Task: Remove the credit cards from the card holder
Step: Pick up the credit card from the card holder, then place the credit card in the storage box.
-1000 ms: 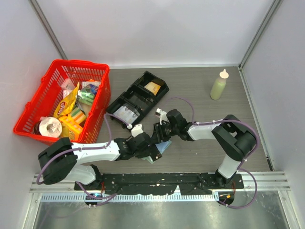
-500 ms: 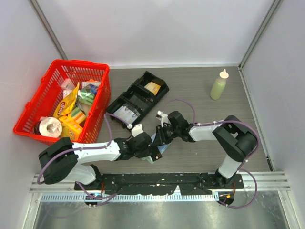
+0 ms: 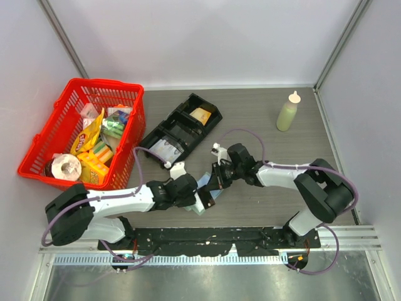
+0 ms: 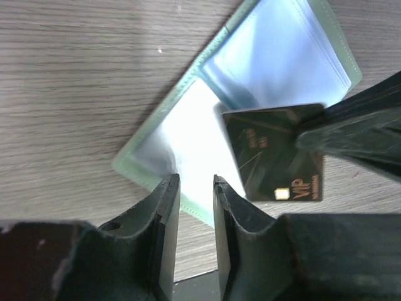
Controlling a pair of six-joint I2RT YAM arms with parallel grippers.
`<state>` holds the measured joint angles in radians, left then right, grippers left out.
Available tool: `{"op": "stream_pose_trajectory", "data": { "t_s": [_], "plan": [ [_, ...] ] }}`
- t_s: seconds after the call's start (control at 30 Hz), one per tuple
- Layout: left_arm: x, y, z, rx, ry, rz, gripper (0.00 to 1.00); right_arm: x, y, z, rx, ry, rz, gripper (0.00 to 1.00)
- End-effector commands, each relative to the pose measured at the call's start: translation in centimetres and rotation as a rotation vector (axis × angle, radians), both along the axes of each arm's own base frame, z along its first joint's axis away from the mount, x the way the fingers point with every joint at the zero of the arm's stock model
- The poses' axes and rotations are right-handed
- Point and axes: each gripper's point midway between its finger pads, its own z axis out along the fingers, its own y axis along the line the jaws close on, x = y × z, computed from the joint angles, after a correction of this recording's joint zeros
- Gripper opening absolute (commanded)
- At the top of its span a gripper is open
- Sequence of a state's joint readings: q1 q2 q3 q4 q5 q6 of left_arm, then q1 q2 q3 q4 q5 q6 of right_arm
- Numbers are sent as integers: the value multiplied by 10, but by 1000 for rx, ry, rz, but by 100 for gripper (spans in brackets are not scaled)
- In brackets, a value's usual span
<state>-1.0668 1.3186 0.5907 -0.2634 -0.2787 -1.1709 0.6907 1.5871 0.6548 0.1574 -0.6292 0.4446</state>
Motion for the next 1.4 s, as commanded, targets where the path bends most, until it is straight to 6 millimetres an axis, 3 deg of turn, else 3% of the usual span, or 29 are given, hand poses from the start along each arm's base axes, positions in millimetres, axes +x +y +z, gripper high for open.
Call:
{"op": "stream_pose_trajectory", "data": {
  "t_s": [0.0, 0.13, 0.23, 0.43, 0.53, 0.63, 0.67, 0.73, 0.77, 0.8, 0.93, 1.1, 1.3, 1.37],
  "plan": [
    [22, 17, 48, 55, -133, 7, 36, 13, -5, 35, 71, -45, -50, 1],
    [51, 27, 122, 7, -264, -1, 55, 28, -7, 66, 134, -66, -109, 1],
    [72, 47, 184, -19, -369, 0, 69, 47, -9, 90, 169, -108, -165, 1],
    [112, 118, 279, 101, -562, 85, 97, 111, -12, 134, 195, -246, -386, 1],
    [128, 158, 311, 199, -679, 204, 100, 147, -4, 153, 245, -296, -480, 1],
    [133, 190, 315, 285, -799, 331, 100, 186, -1, 156, 243, -346, -596, 1],
    [132, 198, 314, 274, -837, 367, 100, 198, 0, 165, 259, -370, -627, 1],
    [126, 212, 313, 223, -873, 410, 100, 225, -4, 169, 259, -427, -726, 1],
    [119, 219, 317, 213, -907, 429, 100, 235, -3, 161, 253, -434, -748, 1],
    [115, 223, 320, 219, -933, 438, 100, 245, -2, 169, 265, -455, -777, 1],
    [99, 250, 334, 236, -1037, 557, 100, 278, 18, 150, 320, -442, -824, 1],
    [87, 264, 342, 233, -1098, 621, 100, 289, 53, 138, 327, -450, -843, 2],
    [85, 267, 342, 239, -1098, 638, 100, 288, 59, 103, 249, -451, -914, 15],
    [85, 268, 342, 236, -1100, 644, 100, 285, 55, 94, 212, -455, -923, 23]
  ]
}}
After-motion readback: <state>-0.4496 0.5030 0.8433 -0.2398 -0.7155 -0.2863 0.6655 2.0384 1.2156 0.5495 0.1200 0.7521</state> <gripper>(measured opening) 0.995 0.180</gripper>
